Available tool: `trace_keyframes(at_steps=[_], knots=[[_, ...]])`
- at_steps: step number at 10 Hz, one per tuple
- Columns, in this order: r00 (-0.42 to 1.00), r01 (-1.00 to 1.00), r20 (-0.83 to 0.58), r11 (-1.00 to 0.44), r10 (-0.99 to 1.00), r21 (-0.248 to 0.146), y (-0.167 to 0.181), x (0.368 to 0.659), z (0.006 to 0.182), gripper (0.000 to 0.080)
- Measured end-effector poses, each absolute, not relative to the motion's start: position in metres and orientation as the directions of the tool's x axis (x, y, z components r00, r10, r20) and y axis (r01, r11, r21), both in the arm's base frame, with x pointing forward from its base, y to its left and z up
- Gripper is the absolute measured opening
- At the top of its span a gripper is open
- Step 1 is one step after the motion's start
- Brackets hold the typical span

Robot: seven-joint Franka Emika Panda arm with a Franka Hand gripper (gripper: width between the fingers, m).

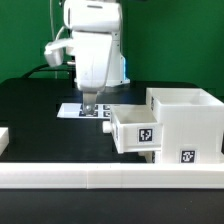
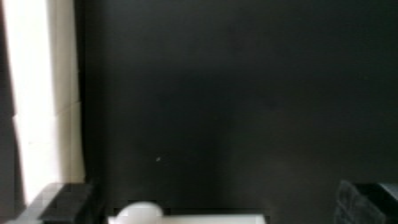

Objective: Assemble drawer

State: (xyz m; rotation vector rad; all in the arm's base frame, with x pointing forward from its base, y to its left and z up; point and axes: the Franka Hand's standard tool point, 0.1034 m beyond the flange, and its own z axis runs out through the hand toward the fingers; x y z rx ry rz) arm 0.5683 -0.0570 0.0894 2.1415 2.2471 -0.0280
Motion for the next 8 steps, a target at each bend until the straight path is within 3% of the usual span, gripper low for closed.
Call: trace_keyframes(at_steps=[3, 8], knots=[[-0.049, 0.999, -0.025, 0.049, 0.998, -0.020, -0.053, 0.561, 0.066, 0.0648], [0.005, 1.000, -0.019, -0.006, 1.000, -0.028, -0.025, 0.560, 0.060, 0.0648]])
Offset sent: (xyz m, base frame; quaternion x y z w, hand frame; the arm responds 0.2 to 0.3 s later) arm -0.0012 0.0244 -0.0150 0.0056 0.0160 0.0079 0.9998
